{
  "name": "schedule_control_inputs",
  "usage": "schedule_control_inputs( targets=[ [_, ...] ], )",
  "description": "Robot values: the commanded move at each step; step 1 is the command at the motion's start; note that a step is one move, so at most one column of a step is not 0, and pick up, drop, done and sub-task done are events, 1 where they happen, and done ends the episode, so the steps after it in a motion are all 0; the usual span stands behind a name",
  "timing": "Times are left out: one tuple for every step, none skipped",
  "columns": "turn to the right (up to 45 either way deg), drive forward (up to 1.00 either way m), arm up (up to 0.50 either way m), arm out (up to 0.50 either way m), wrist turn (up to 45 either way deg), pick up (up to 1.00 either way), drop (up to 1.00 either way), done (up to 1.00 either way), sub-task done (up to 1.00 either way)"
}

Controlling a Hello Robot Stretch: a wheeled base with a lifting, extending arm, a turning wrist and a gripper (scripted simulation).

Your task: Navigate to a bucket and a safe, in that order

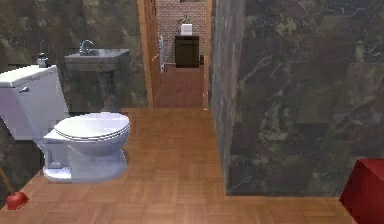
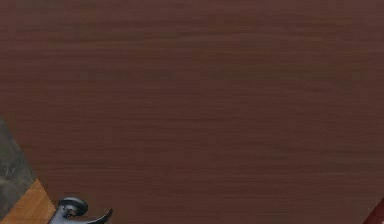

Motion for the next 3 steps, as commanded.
schedule_control_inputs(
  targets=[
    [3.0,0.00,0.00,0.00,0.0,0.00,0.00,0.00,0.00],
    [-45.0,0.00,0.00,0.00,0.0,0.00,0.00,0.00,0.00],
    [-45.0,0.00,0.00,0.00,0.0,0.00,0.00,0.00,0.00]
  ],
)
